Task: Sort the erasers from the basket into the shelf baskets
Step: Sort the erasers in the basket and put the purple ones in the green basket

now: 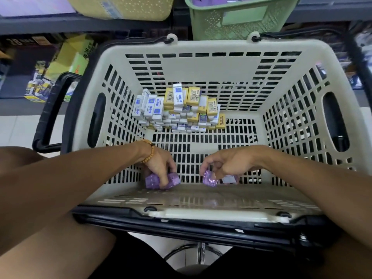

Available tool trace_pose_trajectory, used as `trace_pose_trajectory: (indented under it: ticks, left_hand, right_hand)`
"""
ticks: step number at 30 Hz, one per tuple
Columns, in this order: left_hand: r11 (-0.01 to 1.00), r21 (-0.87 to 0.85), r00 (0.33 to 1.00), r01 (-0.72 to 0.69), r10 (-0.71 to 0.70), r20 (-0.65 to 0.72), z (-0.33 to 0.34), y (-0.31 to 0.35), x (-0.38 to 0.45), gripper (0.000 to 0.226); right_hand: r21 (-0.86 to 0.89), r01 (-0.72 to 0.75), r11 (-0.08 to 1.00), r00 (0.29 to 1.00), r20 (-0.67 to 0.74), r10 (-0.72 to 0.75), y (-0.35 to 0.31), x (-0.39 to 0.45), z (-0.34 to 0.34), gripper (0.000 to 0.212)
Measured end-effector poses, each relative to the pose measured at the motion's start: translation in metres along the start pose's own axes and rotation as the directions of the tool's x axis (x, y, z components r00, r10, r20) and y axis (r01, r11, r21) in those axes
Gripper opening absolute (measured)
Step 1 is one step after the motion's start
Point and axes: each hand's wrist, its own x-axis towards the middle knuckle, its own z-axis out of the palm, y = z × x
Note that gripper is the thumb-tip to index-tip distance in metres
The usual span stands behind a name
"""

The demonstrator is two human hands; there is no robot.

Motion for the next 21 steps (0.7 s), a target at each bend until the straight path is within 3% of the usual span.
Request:
trace_pose_trajectory:
  ticks: [5,8,10,15,21]
  left_hand:
    - [1.0,0.014,1.0,-0.01,0.01,-0.015,-0.003,0.001,0.001,0.028]
    - [1.0,0.008,0.998,-0.007,0.007,-0.055,-0.009,0.004,0.0,0.026]
    - [0.998,-0.048,0.999,0.032,-0.033,-0.018,-0.01,0.005,0.0,0.035]
    - [0.993,-0.033,0.993,0.115,-0.115,0.003,-0.005,0.004,0.004,0.049]
    - [0.978,-0.002,0.978,0.208,-0.208,0.004,-0.002,-0.005,0.002,0.052]
  right_hand:
    - [0.025,0.009,1.0,0.998,-0.066,-0.007,-0.002,-0.001,0.0,0.022]
    - [0.111,0.07,0.991,0.982,-0.181,-0.05,-0.002,-0.001,-0.004,0.016]
    - [0.167,0.083,0.982,0.974,-0.224,-0.044,-0.001,-0.002,-0.009,0.018]
    - [0.114,-0.009,0.993,0.986,-0.162,0.027,-0.001,-0.001,-0.01,0.029]
    - [0.143,0.047,0.989,0.975,-0.221,-0.015,-0.005,-0.005,-0.015,0.015]
